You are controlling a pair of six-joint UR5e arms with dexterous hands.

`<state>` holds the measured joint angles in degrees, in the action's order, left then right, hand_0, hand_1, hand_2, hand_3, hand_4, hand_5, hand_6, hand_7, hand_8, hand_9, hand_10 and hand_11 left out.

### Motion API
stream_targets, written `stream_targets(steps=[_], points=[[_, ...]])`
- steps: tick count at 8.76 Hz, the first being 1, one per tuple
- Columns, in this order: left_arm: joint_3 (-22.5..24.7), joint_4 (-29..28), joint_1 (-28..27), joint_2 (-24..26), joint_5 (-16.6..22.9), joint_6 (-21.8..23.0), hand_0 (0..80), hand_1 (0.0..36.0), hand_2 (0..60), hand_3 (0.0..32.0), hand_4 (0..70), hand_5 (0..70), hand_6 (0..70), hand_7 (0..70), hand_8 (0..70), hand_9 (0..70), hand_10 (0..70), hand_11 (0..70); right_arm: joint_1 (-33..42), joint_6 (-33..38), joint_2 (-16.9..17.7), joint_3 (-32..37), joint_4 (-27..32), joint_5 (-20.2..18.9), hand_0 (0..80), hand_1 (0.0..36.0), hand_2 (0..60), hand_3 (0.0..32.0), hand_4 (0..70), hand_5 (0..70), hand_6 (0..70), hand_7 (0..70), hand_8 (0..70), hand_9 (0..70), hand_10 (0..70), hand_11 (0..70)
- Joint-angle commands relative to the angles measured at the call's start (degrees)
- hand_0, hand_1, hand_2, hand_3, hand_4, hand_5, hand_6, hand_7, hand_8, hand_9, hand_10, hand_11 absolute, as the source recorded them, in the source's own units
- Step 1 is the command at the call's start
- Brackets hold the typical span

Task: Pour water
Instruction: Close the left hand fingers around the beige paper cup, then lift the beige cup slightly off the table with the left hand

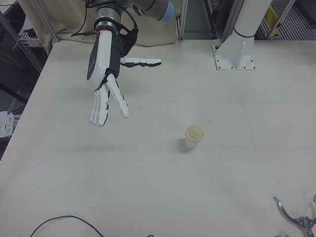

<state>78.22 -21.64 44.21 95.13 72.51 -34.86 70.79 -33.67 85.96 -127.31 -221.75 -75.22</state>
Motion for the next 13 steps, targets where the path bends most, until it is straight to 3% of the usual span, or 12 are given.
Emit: stream_targets(steps=[1, 2, 3, 4, 5, 7, 8, 10, 11, 13], points=[[0.4, 1.5, 0.1, 0.0, -0.2, 0.3, 53.5, 19.4, 4.0, 0.0, 11.1, 12.8, 0.0, 0.8, 0.3, 1.3, 1.0, 3.5, 0.0, -0.2, 0.3, 0.1, 0.0, 0.1, 42.6, 7.5, 3.0, 0.0, 6.7, 3.3, 3.2, 3.3, 2.4, 2.0, 0.0, 0.0], [0.4, 2.1, 0.2, 0.0, -0.6, 0.4, 55.2, 21.9, 7.4, 0.0, 12.4, 23.8, 0.0, 1.8, 0.0, 1.1, 1.6, 4.5, 0.0, -0.2, 0.4, 0.2, 0.0, 0.0, 42.3, 7.3, 3.0, 0.0, 6.6, 3.2, 3.2, 3.4, 2.5, 2.2, 0.0, 0.0], [0.6, 2.6, 0.3, 0.0, -0.8, 0.4, 54.5, 21.5, 10.9, 0.0, 16.1, 44.5, 0.0, 4.4, 0.0, 0.8, 2.4, 5.5, 0.0, -0.1, 0.3, 0.7, 0.0, 0.1, 42.3, 7.3, 2.8, 0.0, 6.6, 3.4, 3.2, 3.3, 2.6, 2.2, 0.0, 0.0], [1.8, 3.6, 0.4, -0.2, -1.1, 0.3, 53.5, 24.8, 31.3, 0.0, 26.1, 53.0, 1.5, 7.5, 0.0, 0.9, 3.6, 7.2, 0.0, -0.1, 0.3, 0.7, 0.0, 0.0, 42.1, 7.1, 2.5, 0.0, 6.6, 3.3, 3.3, 3.2, 2.5, 2.2, 0.0, 0.2], [2.7, 4.3, 1.2, -0.2, -1.1, 0.3, 50.3, 36.0, 60.0, 0.0, 30.0, 63.2, 2.8, 9.1, 1.4, 3.0, 5.0, 10.1, -0.1, -0.1, 0.3, 0.7, 0.0, 0.0, 42.2, 7.1, 2.4, 0.0, 6.6, 3.2, 3.2, 3.2, 2.5, 2.1, 0.0, 0.0], [5.4, 6.8, 1.9, -0.5, -1.4, 0.4, 52.6, 36.0, 60.0, 0.0, 35.5, 64.3, 3.7, 10.7, 3.2, 5.1, 6.3, 12.4, -0.2, -0.2, 0.2, 0.7, 0.0, 0.1, 42.3, 7.2, 2.2, 0.0, 6.5, 3.3, 3.2, 3.0, 2.5, 2.2, 0.0, 0.0], [5.5, 7.2, 3.1, -0.5, -1.5, 2.2, 62.1, 36.0, 60.0, 0.0, 36.9, 70.0, 4.8, 11.8, 4.4, 6.7, 7.5, 14.8, -0.2, -0.1, 0.1, 0.7, 0.0, 0.1, 42.4, 7.3, 2.3, 0.0, 6.5, 3.4, 3.2, 3.2, 2.4, 2.0, 0.0, 0.0], [10.5, 11.2, 3.2, -0.9, -1.2, 6.4, 60.0, 36.0, 60.0, 0.0, 36.6, 70.0, 5.0, 12.1, 4.4, 6.9, 7.5, 14.6, -0.6, -0.7, -0.3, 2.9, 0.2, 0.2, 43.0, 7.5, 2.4, 0.0, 6.9, 3.7, 3.4, 3.4, 2.3, 1.9, 0.0, 0.0], [14.1, 14.4, 3.0, -0.7, -1.1, 7.9, 59.5, 36.0, 60.0, 0.0, 37.5, 70.0, 5.3, 12.6, 4.3, 6.9, 7.5, 14.5, -2.1, -0.8, -0.7, 6.9, 3.7, 0.7, 43.0, 7.7, 3.1, 0.0, 7.1, 3.6, 3.5, 3.9, 2.5, 2.1, 0.0, 0.1], [15.8, 15.5, 2.8, 0.3, -0.5, 9.3, 54.1, 36.0, 60.0, 0.0, 38.1, 65.7, 5.2, 12.6, 3.5, 6.0, 6.8, 13.2, -7.1, -0.5, -1.3, 13.2, 11.5, 3.3, 42.5, 7.7, 3.5, 0.0, 6.1, 2.9, 2.9, 2.7, 2.8, 2.5, 0.1, 1.0]])
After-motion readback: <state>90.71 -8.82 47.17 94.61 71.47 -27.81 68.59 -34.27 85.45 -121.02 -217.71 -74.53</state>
